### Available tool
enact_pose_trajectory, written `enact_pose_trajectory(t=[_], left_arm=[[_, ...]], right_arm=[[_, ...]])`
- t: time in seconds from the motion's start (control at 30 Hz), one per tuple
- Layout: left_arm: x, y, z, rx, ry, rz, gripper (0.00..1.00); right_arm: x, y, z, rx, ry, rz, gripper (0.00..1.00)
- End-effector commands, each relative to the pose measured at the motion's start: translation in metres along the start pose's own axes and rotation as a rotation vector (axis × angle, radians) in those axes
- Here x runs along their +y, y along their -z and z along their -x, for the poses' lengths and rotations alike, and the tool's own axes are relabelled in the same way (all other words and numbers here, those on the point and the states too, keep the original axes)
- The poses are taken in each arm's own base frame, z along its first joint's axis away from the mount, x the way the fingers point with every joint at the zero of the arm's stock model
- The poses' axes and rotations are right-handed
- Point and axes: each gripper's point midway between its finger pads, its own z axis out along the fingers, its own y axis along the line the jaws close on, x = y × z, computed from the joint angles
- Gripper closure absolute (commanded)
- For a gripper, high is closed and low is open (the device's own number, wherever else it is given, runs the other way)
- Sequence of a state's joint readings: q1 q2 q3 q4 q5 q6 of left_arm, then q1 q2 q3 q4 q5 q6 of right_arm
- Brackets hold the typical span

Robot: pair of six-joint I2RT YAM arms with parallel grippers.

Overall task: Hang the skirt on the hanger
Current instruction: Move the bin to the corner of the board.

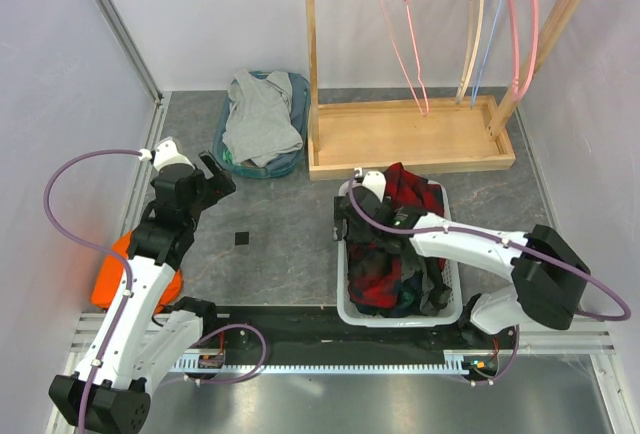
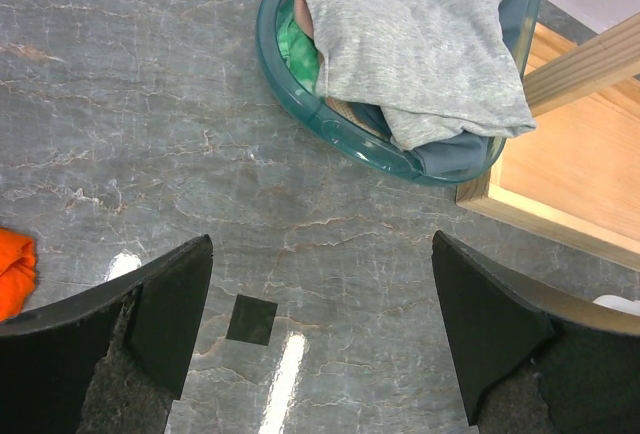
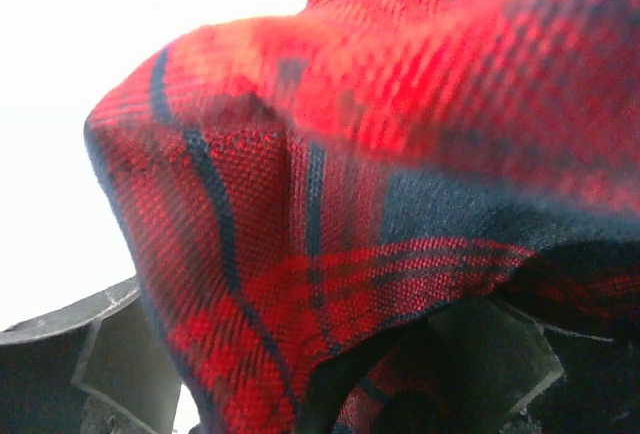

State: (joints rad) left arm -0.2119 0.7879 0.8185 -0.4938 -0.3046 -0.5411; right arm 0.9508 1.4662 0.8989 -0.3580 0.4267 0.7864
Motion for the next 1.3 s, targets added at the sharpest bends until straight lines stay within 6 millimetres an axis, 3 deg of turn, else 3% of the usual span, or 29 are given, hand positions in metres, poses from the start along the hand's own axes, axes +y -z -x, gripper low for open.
enact_pose_trajectory(t=[0.0,0.13,0.23,0.37,0.57,0.77,0.8,0.97,1.1,1.2,1.27], left_arm=[[-0.010,0.006,0.014,-0.024,0.005,-0.035,0.04],[-0.011,0.006,0.013,-0.021,0.009,-0.038,0.04],[-0.011,0.006,0.013,-0.021,0.011,-0.040,0.04],[-0.011,0.006,0.013,-0.019,0.008,-0.043,0.04],[-0.009,0.010,0.017,-0.040,0.004,-0.040,0.04],[-0.010,0.008,0.013,-0.025,0.004,-0.044,0.04],[-0.010,0.007,0.012,-0.023,0.005,-0.045,0.04],[-0.011,0.007,0.012,-0.020,0.001,-0.048,0.05],[-0.012,0.009,0.015,-0.028,0.003,-0.051,0.05],[-0.012,0.008,0.015,-0.025,0.002,-0.050,0.05],[-0.012,0.007,0.013,-0.020,-0.005,-0.048,0.05]], right_arm=[[-0.124,-0.003,0.009,0.034,0.067,-0.320,0.08],[-0.137,-0.007,0.019,0.044,0.061,-0.314,0.09],[-0.141,-0.017,0.028,0.058,0.070,-0.325,0.19],[-0.125,-0.034,0.028,0.101,0.085,-0.272,0.34],[-0.114,-0.038,0.024,0.119,0.070,-0.236,0.34],[-0.093,-0.016,0.028,0.075,0.121,-0.261,0.26],[-0.083,-0.011,0.024,0.082,0.133,-0.260,0.25],[-0.077,-0.001,0.005,0.090,0.191,-0.376,0.23],[-0.062,-0.005,-0.014,0.101,0.214,-0.382,0.27],[-0.050,-0.010,-0.019,0.097,0.236,-0.381,0.41],[-0.046,-0.013,-0.016,0.089,0.254,-0.382,0.63]])
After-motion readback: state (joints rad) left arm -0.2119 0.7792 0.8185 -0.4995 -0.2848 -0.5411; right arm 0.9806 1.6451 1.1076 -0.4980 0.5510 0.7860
